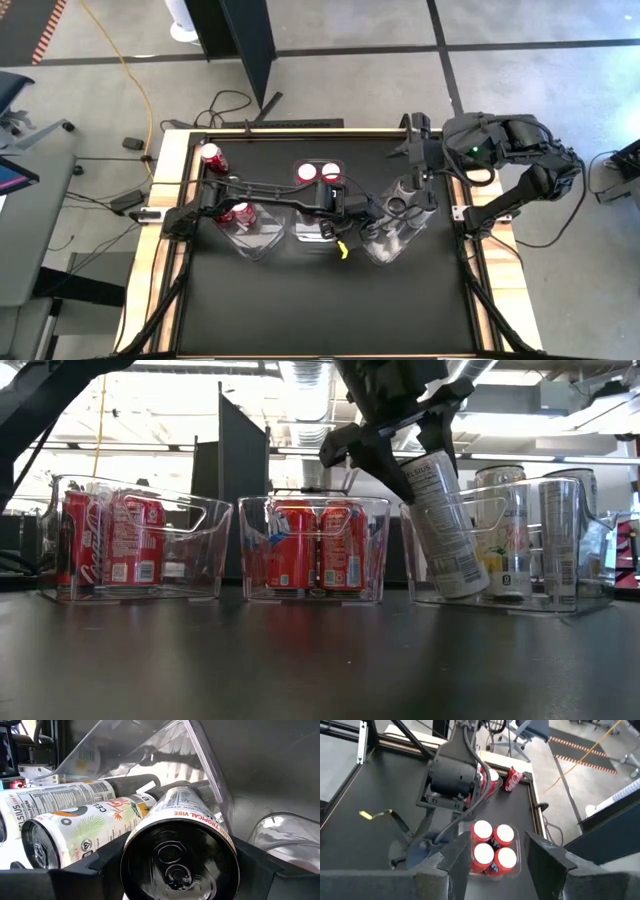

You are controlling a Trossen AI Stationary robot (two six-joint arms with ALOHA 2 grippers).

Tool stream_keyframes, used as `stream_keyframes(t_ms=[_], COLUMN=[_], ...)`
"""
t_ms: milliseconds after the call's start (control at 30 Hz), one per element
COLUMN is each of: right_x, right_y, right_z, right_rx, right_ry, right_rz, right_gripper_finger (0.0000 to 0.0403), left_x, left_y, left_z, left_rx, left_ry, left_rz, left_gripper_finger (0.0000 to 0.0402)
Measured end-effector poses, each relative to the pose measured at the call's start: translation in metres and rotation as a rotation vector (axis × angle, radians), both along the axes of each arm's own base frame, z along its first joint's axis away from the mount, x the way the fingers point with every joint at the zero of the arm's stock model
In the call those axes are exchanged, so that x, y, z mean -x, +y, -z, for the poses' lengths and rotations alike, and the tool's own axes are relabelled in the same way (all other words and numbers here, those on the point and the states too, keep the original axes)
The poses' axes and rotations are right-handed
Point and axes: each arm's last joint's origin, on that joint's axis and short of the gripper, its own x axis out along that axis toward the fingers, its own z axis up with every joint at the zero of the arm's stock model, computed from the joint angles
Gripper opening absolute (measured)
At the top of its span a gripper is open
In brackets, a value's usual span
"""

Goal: Sort soda cans
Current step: Put the white soda can into the right transparent bin

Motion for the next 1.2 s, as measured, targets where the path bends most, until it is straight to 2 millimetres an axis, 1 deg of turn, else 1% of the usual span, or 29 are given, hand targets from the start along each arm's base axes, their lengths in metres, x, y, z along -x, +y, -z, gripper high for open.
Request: stream_keyframes(t_ms=[133,300,467,600,667,733,800,967,1067,1133,1200], right_x=[0.004,0.011,0.028,0.048,0.059,0.071,0.083,0.106,0.114,0.116,0.117], right_y=[0.004,0.025,0.047,0.063,0.072,0.078,0.080,0.089,0.092,0.096,0.098], right_z=[0.005,0.007,0.011,0.025,0.038,0.055,0.079,0.146,0.177,0.189,0.191], right_rx=[-0.028,0.017,0.055,0.070,0.051,0.002,-0.053,-0.164,-0.206,-0.214,-0.209], right_ry=[0.052,0.047,0.019,-0.039,-0.081,-0.105,-0.120,-0.151,-0.181,-0.195,-0.227], right_rz=[0.022,0.134,0.271,0.398,0.400,0.396,0.408,0.416,0.410,0.405,0.396], right_gripper_finger=[0.0199,0.0199,0.0199,0.0199,0.0199,0.0199,0.0199,0.0199,0.0200,0.0204,0.0214], left_x=[0.000,0.000,0.000,0.000,0.000,0.000,0.000,0.000,0.001,0.001,0.001], left_y=[0.000,0.000,0.000,0.000,0.000,0.000,0.000,0.000,0.000,0.000,0.000], left_z=[0.000,0.000,0.000,0.001,0.001,0.001,0.001,0.001,0.002,0.002,0.002], left_rx=[0.002,0.009,0.002,0.004,0.009,0.013,0.017,0.023,0.028,0.030,0.032], left_ry=[-0.001,-0.002,-0.001,0.000,0.000,0.002,0.005,0.010,0.019,0.020,0.021], left_rz=[-0.007,-0.020,-0.011,-0.008,-0.008,-0.004,-0.001,-0.001,-0.005,-0.005,-0.006], left_gripper_finger=[0.0260,0.0260,0.0260,0.0260,0.0260,0.0260,0.0260,0.0260,0.0260,0.0260,0.0260])
